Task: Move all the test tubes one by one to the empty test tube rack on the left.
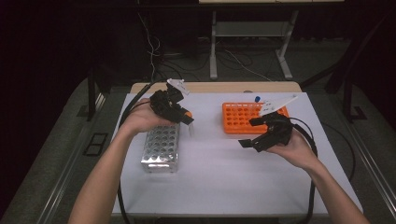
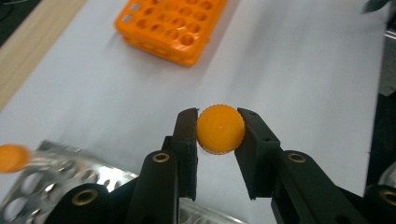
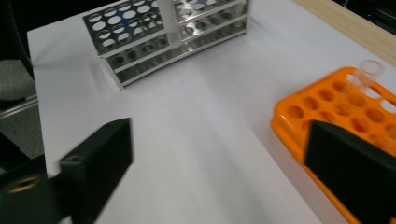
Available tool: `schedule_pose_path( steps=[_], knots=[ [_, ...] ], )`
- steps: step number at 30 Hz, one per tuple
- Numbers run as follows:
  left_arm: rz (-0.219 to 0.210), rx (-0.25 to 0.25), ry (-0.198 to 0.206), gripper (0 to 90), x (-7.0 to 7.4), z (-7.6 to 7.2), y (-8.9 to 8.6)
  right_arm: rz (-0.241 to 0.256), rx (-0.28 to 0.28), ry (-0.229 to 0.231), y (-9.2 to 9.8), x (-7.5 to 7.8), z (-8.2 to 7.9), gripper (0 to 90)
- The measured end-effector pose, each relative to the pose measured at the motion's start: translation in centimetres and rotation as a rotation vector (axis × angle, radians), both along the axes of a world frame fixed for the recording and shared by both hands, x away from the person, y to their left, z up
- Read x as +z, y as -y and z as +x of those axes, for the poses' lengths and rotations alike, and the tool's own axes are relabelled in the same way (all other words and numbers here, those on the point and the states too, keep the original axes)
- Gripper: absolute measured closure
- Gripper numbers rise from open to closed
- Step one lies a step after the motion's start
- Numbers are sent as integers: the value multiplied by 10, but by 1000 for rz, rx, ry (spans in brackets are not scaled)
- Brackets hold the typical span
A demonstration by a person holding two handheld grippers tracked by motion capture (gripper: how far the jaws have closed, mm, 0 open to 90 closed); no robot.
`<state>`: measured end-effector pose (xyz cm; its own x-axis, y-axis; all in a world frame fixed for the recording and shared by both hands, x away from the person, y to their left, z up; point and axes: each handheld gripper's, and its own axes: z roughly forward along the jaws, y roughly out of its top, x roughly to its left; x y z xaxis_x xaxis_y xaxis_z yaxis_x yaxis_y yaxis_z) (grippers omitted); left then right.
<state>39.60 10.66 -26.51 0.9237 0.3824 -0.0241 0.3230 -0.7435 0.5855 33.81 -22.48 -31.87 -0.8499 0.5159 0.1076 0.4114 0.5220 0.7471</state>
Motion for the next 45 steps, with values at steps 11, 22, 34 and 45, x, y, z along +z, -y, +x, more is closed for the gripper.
schedule_pose_path(
  steps=[11, 22, 34, 45],
  knots=[
    [18, 97, 17, 687, 8, 26, -22, 24, -83, -17, 40, -3, 5, 2],
    [13, 242, 29, 687, 0, 54, -44, 30, -135, -43, 62, -12, 10, 2],
    [21, 324, 9, 688, -22, 81, -45, 31, -169, -65, 78, -26, 13, 2],
    [40, 323, -2, 686, -40, 84, -42, 56, -208, -62, 88, -33, 28, 2]
  ],
)
